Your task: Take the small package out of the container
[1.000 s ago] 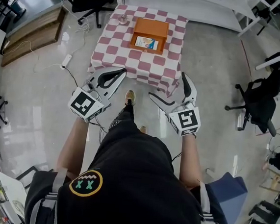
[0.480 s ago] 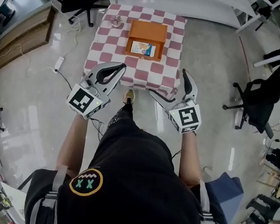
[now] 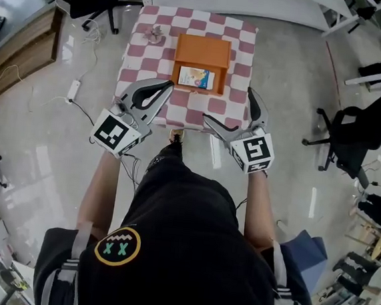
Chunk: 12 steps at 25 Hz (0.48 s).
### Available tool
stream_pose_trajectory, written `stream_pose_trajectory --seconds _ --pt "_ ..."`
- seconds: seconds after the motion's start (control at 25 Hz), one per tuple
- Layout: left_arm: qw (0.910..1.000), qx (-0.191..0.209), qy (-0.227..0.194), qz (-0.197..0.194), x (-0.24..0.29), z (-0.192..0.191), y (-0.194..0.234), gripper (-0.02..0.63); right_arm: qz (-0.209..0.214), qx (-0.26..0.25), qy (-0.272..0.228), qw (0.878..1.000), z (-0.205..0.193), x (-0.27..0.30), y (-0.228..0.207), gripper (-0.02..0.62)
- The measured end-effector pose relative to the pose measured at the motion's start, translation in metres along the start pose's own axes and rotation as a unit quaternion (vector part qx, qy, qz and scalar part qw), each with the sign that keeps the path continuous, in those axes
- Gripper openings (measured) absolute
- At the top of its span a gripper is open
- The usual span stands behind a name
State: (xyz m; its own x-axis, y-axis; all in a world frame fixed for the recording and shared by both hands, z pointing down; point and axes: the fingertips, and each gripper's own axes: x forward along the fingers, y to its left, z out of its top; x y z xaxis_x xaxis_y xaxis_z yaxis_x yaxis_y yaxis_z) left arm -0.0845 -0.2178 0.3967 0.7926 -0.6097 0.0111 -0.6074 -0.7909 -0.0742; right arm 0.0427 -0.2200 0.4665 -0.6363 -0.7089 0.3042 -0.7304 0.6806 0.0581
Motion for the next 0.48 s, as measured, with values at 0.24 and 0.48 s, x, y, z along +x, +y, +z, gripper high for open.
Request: stream_pose_trajectory --seconds 0.24,0.48 --pt "0.9998 -0.019 0.001 -0.009 0.012 -0.011 0.053 0.017 -0.008 0.013 0.031 0.999 -0.007 0.057 -0.022 0.597" --pt "0.9993 -0.034 0.001 -0.018 0.02 -0.024 0.087 0.017 -0.019 0.023 0.06 0.998 -0.022 0.096 -0.038 0.597"
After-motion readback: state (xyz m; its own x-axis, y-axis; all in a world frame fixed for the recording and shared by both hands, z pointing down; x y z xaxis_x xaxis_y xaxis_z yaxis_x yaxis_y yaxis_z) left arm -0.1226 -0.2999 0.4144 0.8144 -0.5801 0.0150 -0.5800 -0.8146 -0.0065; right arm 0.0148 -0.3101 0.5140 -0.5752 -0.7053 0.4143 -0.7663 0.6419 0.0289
